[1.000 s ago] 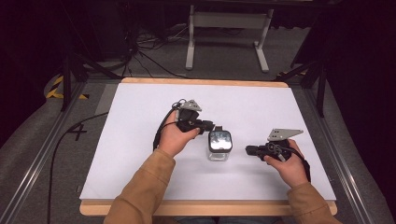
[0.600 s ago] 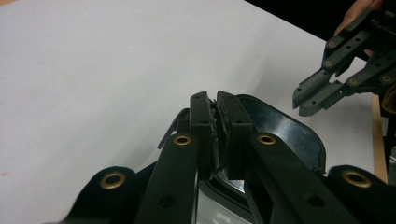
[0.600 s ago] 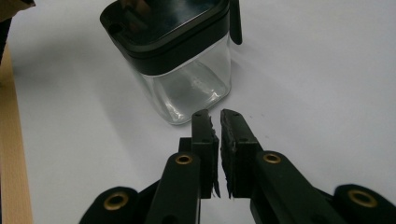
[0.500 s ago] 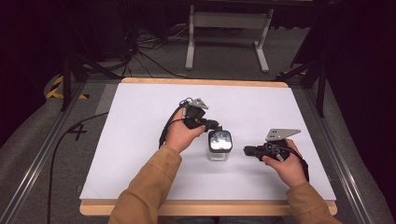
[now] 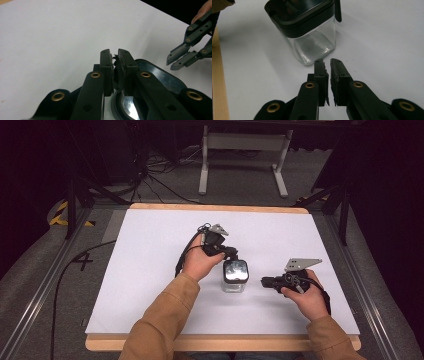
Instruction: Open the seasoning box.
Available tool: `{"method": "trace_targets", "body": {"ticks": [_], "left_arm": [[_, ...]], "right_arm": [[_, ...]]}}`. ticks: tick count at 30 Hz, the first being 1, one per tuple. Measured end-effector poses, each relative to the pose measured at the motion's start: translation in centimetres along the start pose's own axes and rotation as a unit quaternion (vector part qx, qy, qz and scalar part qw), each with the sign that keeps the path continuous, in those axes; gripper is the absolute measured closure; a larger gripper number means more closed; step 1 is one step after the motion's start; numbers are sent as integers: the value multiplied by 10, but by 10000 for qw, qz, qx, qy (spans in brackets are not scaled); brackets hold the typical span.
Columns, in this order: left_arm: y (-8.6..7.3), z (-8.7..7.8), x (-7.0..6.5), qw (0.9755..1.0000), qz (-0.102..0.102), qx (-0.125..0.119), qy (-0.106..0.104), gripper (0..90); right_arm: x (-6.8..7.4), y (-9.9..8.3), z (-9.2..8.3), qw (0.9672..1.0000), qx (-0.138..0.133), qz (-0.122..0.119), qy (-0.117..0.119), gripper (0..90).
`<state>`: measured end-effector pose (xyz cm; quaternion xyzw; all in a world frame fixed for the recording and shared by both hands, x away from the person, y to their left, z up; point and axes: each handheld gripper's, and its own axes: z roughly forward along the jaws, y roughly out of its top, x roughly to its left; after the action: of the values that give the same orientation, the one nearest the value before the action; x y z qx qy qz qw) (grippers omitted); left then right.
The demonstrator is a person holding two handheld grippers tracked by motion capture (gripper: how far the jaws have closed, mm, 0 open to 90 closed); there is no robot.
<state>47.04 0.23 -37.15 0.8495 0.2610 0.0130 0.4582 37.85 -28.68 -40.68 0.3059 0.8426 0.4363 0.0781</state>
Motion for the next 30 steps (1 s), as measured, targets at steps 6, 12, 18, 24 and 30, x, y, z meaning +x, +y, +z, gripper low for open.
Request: {"method": "trace_targets", "body": {"ticks": [6, 12, 18, 24, 30], "left_arm": [[1, 0, 0, 10000, -28, 39, 54, 873], [2, 0, 0, 10000, 3, 58, 1, 893], [2, 0, -1, 10000, -19, 75, -6, 893], [4, 0, -2, 9999, -37, 158, 25, 895], [5, 0, -2, 9998, -35, 203, 52, 894]], "right_arm": [[0, 1, 2, 10000, -7, -20, 18, 838], [0, 1, 2, 10000, -15, -13, 28, 835], [1, 1, 1, 10000, -27, -28, 28, 835], [4, 4, 2, 10000, -49, -70, 45, 834], [11, 9, 3, 9997, -109, -185, 100, 842]]}}
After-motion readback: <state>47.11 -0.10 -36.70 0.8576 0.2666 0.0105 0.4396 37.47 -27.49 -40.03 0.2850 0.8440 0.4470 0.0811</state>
